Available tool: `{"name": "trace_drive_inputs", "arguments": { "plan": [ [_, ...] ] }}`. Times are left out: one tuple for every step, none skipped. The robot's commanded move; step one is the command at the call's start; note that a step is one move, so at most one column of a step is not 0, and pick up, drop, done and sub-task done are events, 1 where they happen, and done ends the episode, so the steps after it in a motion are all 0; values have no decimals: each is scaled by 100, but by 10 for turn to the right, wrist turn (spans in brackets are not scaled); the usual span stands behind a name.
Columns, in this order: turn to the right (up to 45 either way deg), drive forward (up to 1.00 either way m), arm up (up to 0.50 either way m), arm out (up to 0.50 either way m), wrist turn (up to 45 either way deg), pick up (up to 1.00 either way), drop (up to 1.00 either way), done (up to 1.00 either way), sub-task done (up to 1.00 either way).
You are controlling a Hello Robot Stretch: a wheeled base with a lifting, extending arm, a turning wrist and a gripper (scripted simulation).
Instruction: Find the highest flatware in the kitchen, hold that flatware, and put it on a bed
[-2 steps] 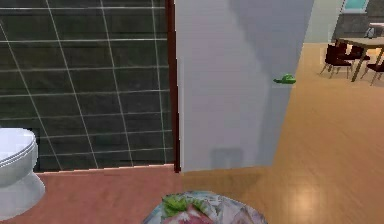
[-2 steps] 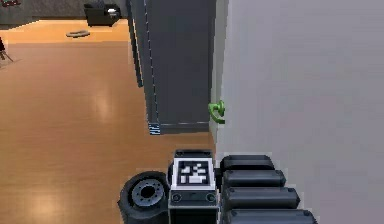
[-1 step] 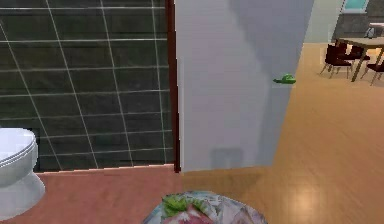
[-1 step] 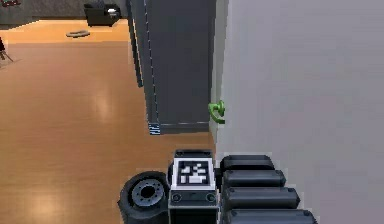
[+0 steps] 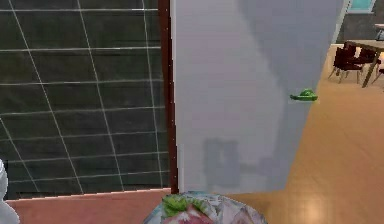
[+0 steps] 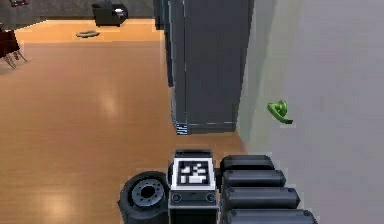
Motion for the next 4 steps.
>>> {"name": "trace_drive_inputs", "arguments": {
  "plan": [
    [-450,0,0,0,0,0,0,0,0],
    [-390,0,0,0,0,0,0,0,0],
    [0,20,0,0,0,0,0,0,0],
    [-450,0,0,0,0,0,0,0,0]
  ]
}}
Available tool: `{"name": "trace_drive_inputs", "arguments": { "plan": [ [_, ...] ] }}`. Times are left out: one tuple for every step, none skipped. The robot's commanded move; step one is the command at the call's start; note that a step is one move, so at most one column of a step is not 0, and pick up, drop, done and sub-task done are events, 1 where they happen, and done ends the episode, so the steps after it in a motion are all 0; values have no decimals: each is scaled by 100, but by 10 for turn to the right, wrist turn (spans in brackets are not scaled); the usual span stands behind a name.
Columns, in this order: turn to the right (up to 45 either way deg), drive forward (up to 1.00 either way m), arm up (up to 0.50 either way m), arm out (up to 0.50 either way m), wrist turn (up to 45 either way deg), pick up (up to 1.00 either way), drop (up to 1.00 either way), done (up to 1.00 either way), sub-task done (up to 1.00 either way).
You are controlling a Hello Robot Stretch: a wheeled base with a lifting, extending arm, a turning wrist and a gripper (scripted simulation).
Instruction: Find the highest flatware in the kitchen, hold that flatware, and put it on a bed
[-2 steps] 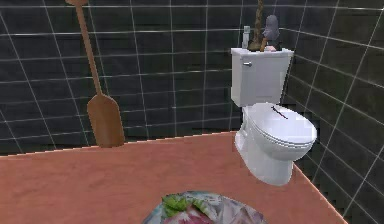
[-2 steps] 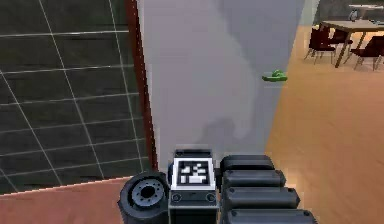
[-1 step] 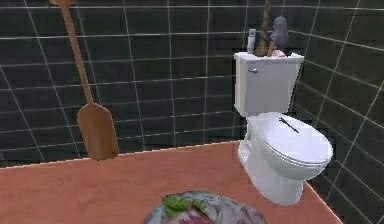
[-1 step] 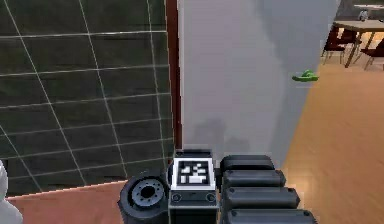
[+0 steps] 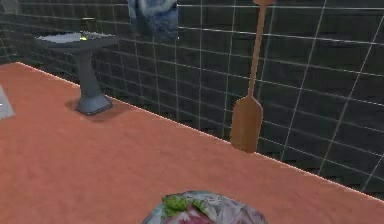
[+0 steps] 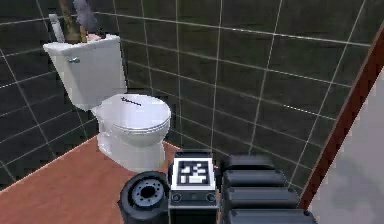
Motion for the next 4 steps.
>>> {"name": "trace_drive_inputs", "arguments": {
  "plan": [
    [-60,0,0,0,0,0,0,0,0],
    [0,45,0,0,0,0,0,0,0],
    [-390,0,0,0,0,0,0,0,0],
    [0,15,0,0,0,0,0,0,0]
  ]
}}
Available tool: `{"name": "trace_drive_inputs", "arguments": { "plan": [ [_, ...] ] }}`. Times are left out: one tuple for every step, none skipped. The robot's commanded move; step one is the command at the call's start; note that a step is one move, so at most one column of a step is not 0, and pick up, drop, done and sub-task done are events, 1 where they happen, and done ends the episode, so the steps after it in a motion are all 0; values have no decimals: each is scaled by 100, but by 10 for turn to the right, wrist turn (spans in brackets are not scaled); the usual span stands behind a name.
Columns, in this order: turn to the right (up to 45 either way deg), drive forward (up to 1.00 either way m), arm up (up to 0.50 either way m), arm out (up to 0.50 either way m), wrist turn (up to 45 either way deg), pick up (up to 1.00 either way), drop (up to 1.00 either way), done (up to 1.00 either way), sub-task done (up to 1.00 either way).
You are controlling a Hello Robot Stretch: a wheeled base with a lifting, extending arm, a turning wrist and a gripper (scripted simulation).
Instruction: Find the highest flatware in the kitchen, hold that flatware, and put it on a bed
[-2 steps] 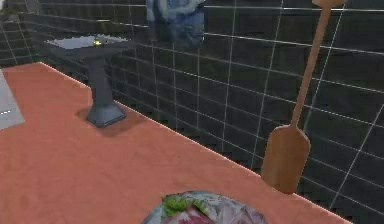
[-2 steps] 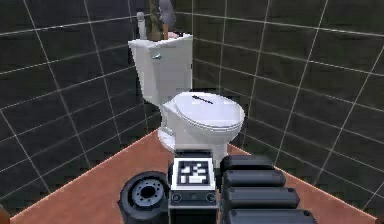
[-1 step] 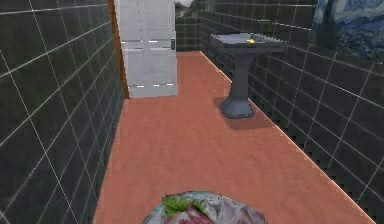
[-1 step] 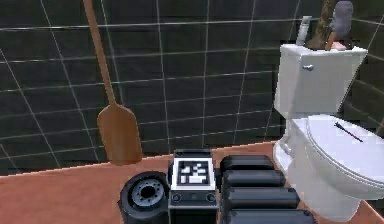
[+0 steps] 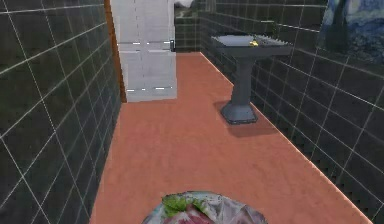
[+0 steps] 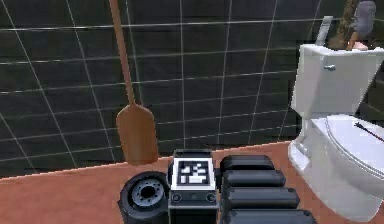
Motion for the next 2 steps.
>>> {"name": "trace_drive_inputs", "arguments": {
  "plan": [
    [0,100,0,0,0,0,0,0,0],
    [0,100,0,0,0,0,0,0,0]
  ]
}}
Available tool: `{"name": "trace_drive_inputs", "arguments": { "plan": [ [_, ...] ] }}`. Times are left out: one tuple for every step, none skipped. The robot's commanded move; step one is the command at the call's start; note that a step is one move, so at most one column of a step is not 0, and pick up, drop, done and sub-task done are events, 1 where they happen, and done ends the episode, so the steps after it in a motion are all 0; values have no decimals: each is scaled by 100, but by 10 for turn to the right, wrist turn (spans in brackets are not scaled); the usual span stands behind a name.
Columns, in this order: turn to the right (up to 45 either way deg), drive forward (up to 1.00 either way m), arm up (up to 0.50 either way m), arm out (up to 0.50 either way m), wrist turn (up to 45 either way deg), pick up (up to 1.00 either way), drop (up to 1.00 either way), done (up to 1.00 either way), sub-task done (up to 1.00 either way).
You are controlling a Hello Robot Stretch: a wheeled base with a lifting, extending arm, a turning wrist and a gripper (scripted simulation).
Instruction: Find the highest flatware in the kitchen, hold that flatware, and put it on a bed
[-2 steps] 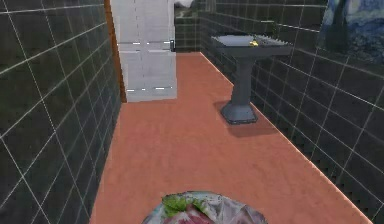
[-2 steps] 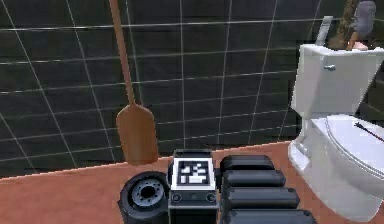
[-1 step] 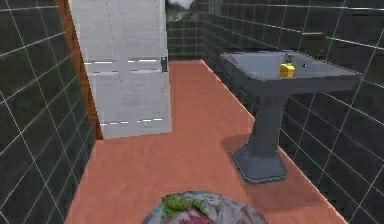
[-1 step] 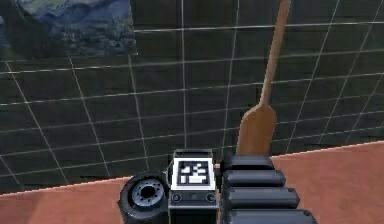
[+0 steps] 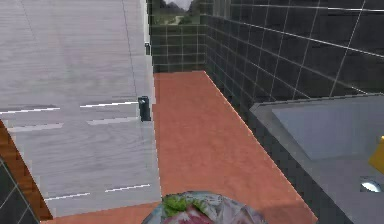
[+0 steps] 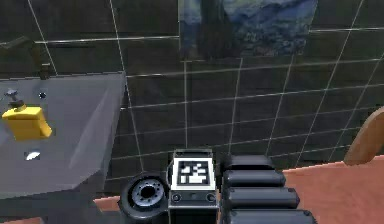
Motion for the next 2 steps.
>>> {"name": "trace_drive_inputs", "arguments": {
  "plan": [
    [0,90,0,0,0,0,0,0,0],
    [180,0,0,0,0,0,0,0,0]
  ]
}}
